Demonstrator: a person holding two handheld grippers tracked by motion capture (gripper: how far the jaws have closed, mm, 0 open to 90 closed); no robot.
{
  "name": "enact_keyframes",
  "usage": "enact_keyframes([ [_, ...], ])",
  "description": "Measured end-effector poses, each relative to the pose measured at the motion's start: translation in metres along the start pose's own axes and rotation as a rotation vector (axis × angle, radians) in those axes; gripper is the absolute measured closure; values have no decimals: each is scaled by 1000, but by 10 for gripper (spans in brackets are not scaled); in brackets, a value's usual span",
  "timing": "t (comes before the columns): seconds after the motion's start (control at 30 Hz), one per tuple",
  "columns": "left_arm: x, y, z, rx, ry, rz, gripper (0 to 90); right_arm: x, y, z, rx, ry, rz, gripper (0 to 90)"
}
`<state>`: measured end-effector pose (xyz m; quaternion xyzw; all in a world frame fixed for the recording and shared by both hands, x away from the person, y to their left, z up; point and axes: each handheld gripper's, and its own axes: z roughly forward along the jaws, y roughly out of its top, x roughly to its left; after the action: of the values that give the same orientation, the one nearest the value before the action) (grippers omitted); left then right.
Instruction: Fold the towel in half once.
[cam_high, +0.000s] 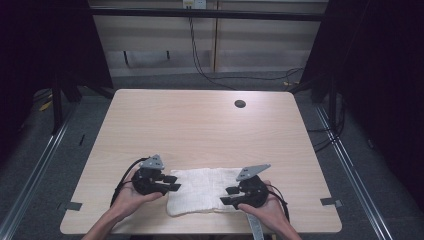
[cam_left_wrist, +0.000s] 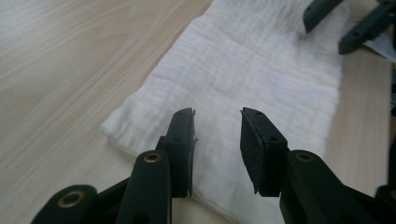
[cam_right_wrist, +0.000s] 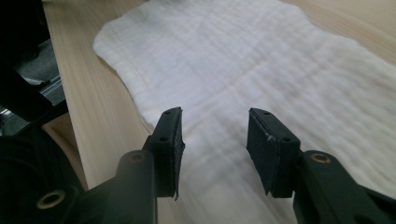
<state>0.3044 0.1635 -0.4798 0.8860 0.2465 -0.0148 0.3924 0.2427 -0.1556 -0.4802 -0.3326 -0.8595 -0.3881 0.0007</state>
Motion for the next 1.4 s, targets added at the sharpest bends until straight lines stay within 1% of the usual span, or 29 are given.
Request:
enact_keyframes([
  [0.03, 1, 0, 4, 8, 4, -1, 649, 3, 4, 6, 12, 17, -4, 557],
  [0.07, 2, 0, 6, 13, 9, 6, 659, 6, 6, 11, 17, 31, -21, 557],
  [0.1, 3, -1, 9, 26, 1, 18, 688, 9, 6, 14, 30, 33, -27, 558],
  [0.13, 3, -2, 11, 31, -5, 28, 730, 12, 7, 20, 33, 46, -45, 558],
  [0.17, 3, -4, 12, 35, 5, 30, 748, 15, 7, 22, 52, 47, -50, 557],
  [0.2, 3, -5, 14, 28, -10, 25, 763, 16, 7, 25, 56, 44, -62, 555],
  [0.23, 3, -5, 14, 44, -4, 31, 778, 17, 6, 27, 54, 38, -67, 555],
  [0.27, 4, -5, 14, 43, 3, 34, 779, 18, 6, 27, 58, 42, -74, 555],
  [0.37, 4, -6, 16, 24, -1, 11, 759, 20, 2, 27, 57, 35, -96, 541],
  [0.43, 5, -6, 17, 22, -5, -1, 744, 22, -1, 28, 44, 20, -118, 541],
  [0.5, 5, -6, 18, 15, -3, -3, 738, 25, -2, 28, 40, 0, -165, 543],
  [0.57, 4, -6, 18, 10, -5, -11, 720, 28, -4, 28, 40, -8, -195, 546],
  [0.6, 3, -6, 19, 8, -6, -14, 704, 29, -4, 28, 43, -17, -202, 558],
  [0.67, 2, -6, 19, 10, -3, -12, 691, 31, -6, 26, 48, -52, -226, 618],
  [0.7, 1, -6, 19, 5, -4, -16, 690, 30, -7, 25, 39, -49, -221, 666],
  [0.73, 1, -6, 19, 6, -3, -14, 685, 29, -7, 24, 39, -60, -224, 719],
  [0.8, -2, -5, 21, 0, 12, -18, 682, 27, -8, 22, 39, -70, -205, 775],
  [0.83, -4, -4, 21, 14, 10, -6, 682, 26, -9, 21, 42, -73, -209, 799],
  [0.87, -6, -3, 23, 15, 15, 3, 685, 25, -9, 20, 49, -79, -210, 814],
  [0.9, -7, -2, 24, 13, 15, 10, 695, 25, -10, 18, 52, -76, -196, 824],
  [0.97, -9, 0, 27, 23, 13, 21, 777, 21, -12, 15, 49, -64, -173, 840],
  [1.0, -10, 1, 29, 17, 8, 17, 793, 19, -14, 13, 49, -62, -162, 842],
  [1.03, -9, 2, 30, 22, -2, 23, 815, 17, -16, 11, 42, -52, -145, 843],
  [1.07, -10, 3, 31, 21, -6, 20, 837, 17, -17, 10, 42, -56, -135, 845],
  [1.1, -9, 4, 31, 32, -12, 20, 848, 16, -18, 9, 43, -57, -141, 845],
  [1.17, -9, 6, 35, 26, -26, 18, 883, 16, -19, 7, 44, -56, -130, 845],
  [1.27, -11, 11, 41, 21, -28, 17, 892, 16, -19, 5, 58, -62, -131, 846],
  [1.33, -15, 14, 45, 28, -33, 33, 894, 15, -21, 2, 72, -74, -138, 847],
  [1.4, -18, 16, 48, 33, -39, 30, 894, 14, -25, -3, 70, -72, -121, 847],
])
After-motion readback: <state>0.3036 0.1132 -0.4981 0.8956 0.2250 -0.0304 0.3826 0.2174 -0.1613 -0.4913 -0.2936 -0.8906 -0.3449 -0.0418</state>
